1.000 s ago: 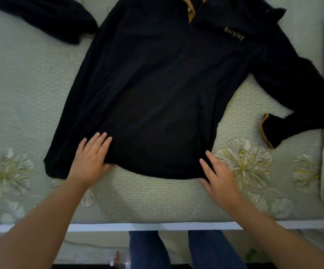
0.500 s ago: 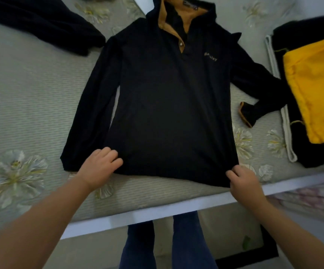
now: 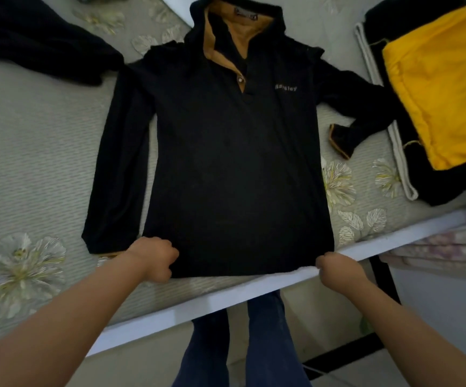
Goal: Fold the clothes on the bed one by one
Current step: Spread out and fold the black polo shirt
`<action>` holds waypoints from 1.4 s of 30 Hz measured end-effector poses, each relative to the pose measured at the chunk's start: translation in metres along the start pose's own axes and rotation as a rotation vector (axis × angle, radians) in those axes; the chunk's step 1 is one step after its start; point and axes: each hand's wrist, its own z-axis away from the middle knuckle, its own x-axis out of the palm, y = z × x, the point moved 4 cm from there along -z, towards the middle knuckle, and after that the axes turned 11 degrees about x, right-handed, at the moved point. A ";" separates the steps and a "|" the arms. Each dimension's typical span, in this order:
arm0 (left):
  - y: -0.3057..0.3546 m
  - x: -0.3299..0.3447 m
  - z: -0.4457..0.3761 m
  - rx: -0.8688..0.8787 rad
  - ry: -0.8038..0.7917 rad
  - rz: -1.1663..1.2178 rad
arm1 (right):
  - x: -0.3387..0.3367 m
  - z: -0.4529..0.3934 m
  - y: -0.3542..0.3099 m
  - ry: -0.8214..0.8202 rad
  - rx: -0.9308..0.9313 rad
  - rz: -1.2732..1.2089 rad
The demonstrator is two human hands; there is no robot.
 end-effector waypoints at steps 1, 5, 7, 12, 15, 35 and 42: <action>0.001 -0.011 -0.002 0.004 0.058 0.005 | -0.009 -0.002 0.004 0.023 0.016 -0.082; 0.011 -0.065 -0.018 0.016 0.467 -0.016 | -0.062 -0.020 0.033 0.252 0.155 -0.609; 0.019 -0.090 -0.032 -0.007 0.628 0.021 | -0.088 -0.037 0.053 0.340 0.245 -0.797; 0.036 -0.144 -0.078 -0.141 0.773 0.147 | -0.143 -0.099 0.099 0.424 0.420 -1.133; 0.042 -0.173 -0.111 -0.190 0.827 0.181 | -0.169 -0.142 0.119 0.468 0.469 -1.161; 0.007 -0.201 -0.109 -0.445 0.919 0.442 | -0.344 -0.134 0.044 0.287 -0.373 -1.886; -0.038 -0.140 -0.024 -0.617 0.913 0.502 | -0.345 -0.101 -0.125 -0.327 -0.533 -1.547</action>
